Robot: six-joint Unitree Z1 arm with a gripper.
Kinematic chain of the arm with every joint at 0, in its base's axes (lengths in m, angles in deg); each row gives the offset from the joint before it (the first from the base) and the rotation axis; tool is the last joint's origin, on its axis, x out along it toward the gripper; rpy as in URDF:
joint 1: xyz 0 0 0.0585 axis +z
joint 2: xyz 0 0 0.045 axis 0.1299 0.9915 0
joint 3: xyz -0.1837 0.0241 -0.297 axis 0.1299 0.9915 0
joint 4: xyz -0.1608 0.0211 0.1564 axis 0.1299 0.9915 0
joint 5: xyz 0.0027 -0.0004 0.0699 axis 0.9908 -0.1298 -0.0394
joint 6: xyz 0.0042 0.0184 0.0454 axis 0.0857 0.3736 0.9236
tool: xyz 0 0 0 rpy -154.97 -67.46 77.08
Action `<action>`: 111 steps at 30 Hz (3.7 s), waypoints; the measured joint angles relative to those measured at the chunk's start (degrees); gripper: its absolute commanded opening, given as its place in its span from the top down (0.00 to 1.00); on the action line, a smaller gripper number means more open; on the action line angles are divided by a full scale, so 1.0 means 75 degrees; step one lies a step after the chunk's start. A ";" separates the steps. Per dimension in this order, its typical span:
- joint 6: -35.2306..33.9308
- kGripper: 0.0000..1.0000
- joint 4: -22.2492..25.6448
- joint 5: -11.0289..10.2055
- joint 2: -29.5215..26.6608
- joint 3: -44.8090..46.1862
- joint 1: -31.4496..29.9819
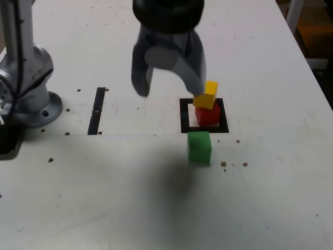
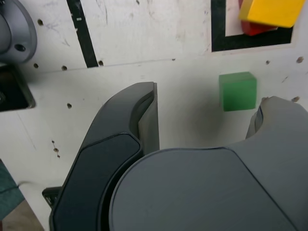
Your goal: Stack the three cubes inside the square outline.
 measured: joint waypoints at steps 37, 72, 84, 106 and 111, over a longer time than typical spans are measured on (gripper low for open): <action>0.0694 0.21 -0.1450 0.0707 0.1844 0.0120 0.0072; 0.1130 0.70 -0.1970 0.0782 0.2372 0.0170 0.0464; 0.1092 0.76 -0.1722 0.0965 0.2308 0.0239 0.0448; 0.0433 0.76 -0.0139 0.0110 0.0472 -0.0358 0.0537; 0.1079 0.76 -0.0131 -0.0110 0.0525 -0.0559 0.1091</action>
